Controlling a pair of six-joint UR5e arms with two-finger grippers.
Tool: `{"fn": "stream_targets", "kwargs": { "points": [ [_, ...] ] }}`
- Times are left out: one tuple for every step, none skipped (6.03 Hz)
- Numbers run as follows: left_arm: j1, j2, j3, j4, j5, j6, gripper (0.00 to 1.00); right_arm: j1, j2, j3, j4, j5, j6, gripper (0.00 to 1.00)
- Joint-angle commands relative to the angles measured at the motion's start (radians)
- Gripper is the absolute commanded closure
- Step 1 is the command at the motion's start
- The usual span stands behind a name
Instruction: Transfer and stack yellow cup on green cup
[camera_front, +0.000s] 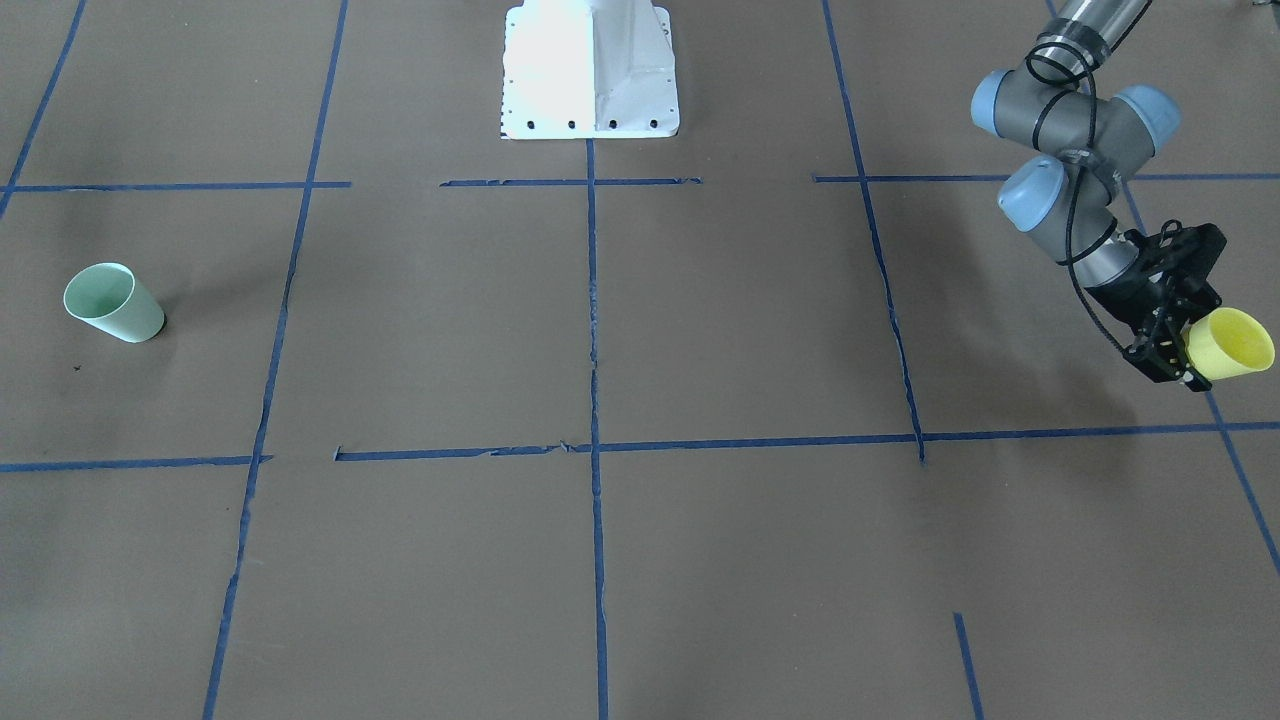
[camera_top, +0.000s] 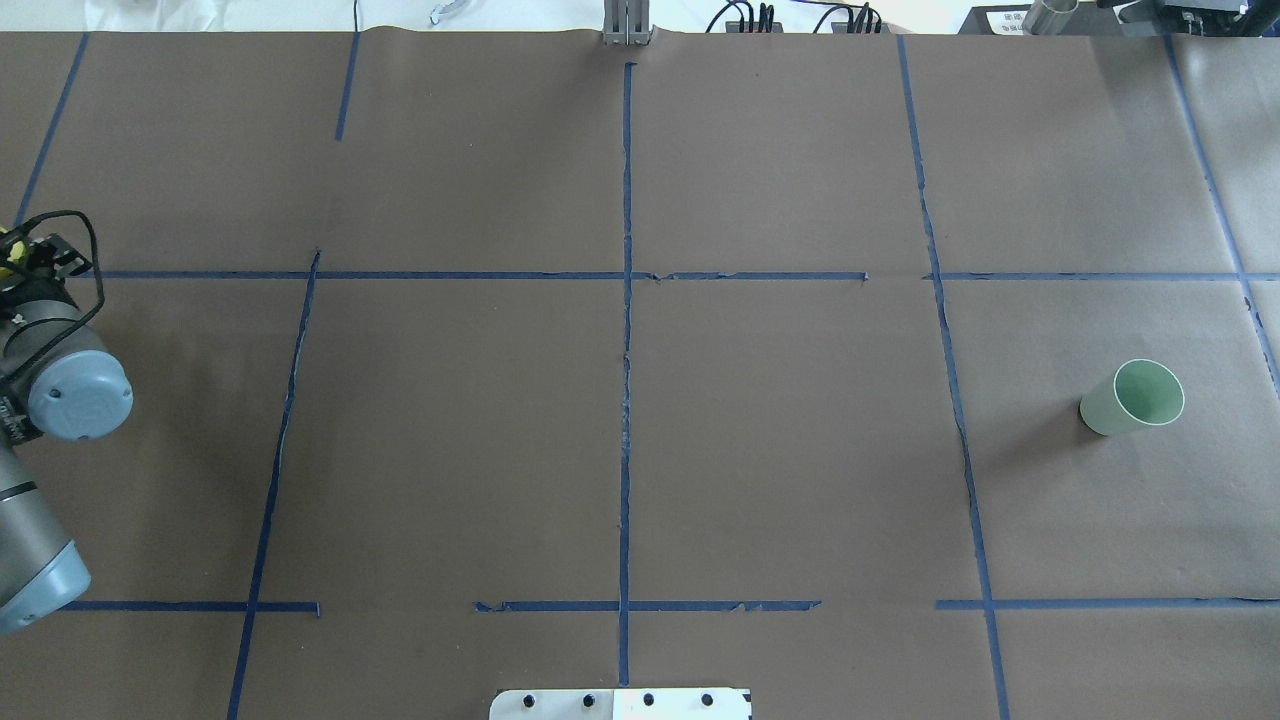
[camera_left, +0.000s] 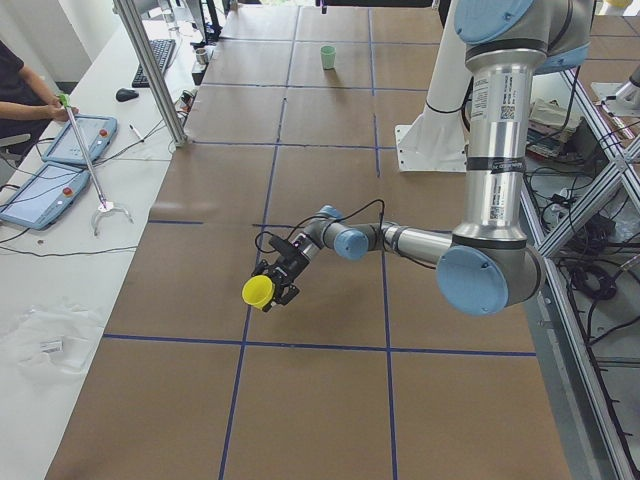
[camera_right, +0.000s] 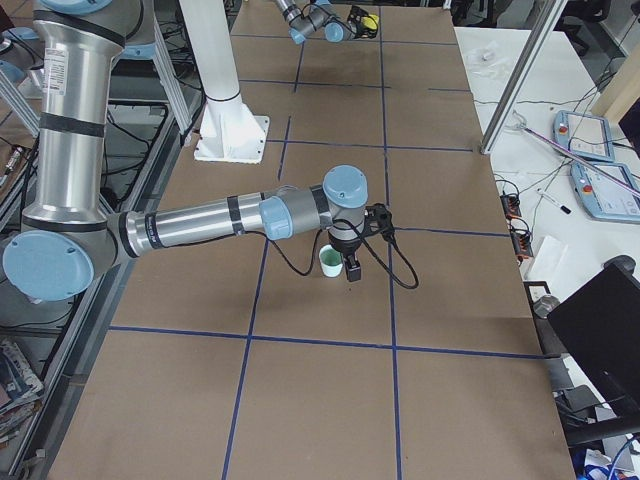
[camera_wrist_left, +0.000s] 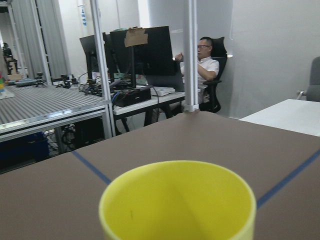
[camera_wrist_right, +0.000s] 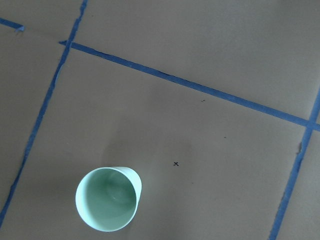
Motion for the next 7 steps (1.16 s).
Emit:
{"fn": "stream_targets", "kwargs": {
  "points": [
    [0.000,-0.115,0.030,-0.083,0.051,0.137,0.88,-0.035,-0.005,-0.001,0.065,0.077,0.002,0.00],
    [0.004,-0.165,0.033,-0.284,0.043,0.350,0.86,-0.059,0.004,0.007,0.113,0.078,0.072,0.00],
    [0.025,-0.170,0.094,-0.558,0.003,0.554,0.86,-0.119,0.039,0.025,0.204,0.072,0.269,0.00],
    [0.030,-0.193,0.118,-0.696,-0.073,0.705,0.86,-0.168,0.103,0.027,0.261,0.068,0.468,0.00],
    [0.046,-0.257,0.118,-0.717,-0.127,0.769,0.85,-0.218,0.183,0.028,0.262,0.054,0.616,0.00],
    [0.084,-0.275,0.106,-0.720,-0.155,0.818,0.85,-0.254,0.238,0.036,0.262,0.016,0.710,0.00],
    [0.109,-0.315,0.106,-0.807,-0.263,0.881,0.85,-0.312,0.307,0.037,0.261,-0.068,0.850,0.00]
  ]
}}
